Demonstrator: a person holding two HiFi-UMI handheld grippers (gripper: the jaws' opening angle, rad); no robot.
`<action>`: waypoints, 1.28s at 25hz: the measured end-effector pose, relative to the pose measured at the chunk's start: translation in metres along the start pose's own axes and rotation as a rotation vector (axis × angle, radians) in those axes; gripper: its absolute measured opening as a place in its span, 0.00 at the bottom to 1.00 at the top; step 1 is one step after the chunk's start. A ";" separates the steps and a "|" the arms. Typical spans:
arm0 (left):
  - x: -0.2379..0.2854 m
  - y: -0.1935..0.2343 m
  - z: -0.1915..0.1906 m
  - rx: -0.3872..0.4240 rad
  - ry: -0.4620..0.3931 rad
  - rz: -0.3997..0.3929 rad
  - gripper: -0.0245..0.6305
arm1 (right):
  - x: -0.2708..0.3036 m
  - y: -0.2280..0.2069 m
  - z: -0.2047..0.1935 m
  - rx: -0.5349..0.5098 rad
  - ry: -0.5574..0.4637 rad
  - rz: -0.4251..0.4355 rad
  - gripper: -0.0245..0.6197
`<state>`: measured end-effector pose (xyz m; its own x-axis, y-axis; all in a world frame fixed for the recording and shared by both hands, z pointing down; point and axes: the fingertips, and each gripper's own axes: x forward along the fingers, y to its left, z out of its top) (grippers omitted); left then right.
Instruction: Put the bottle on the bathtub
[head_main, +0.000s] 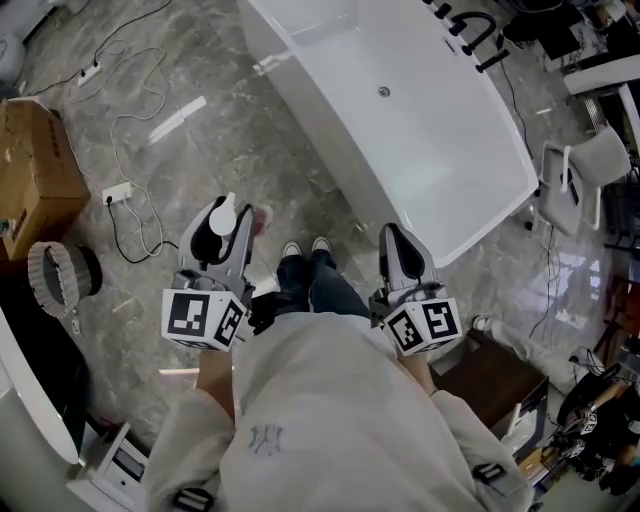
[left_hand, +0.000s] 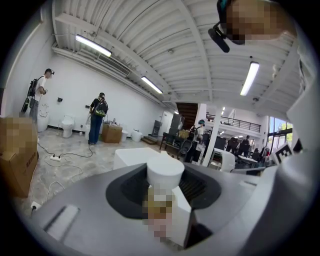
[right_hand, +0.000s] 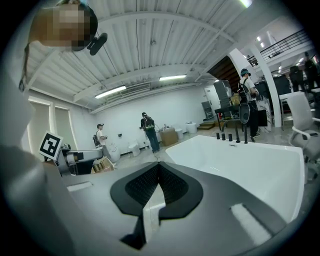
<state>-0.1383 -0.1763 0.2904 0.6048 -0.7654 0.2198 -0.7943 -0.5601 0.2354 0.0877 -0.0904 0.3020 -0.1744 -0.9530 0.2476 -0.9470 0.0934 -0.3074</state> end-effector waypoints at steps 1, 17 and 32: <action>0.001 0.000 -0.001 0.000 0.000 0.000 0.37 | 0.002 0.000 0.001 -0.001 0.003 0.001 0.04; 0.073 -0.024 -0.046 0.057 0.075 -0.097 0.37 | 0.013 -0.011 0.012 0.045 -0.002 0.031 0.04; 0.222 -0.018 -0.249 0.109 0.172 -0.166 0.37 | 0.063 -0.085 -0.102 0.038 0.054 0.003 0.04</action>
<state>0.0242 -0.2570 0.5711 0.7206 -0.6005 0.3465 -0.6794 -0.7113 0.1802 0.1301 -0.1289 0.4378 -0.1925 -0.9356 0.2960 -0.9357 0.0841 -0.3426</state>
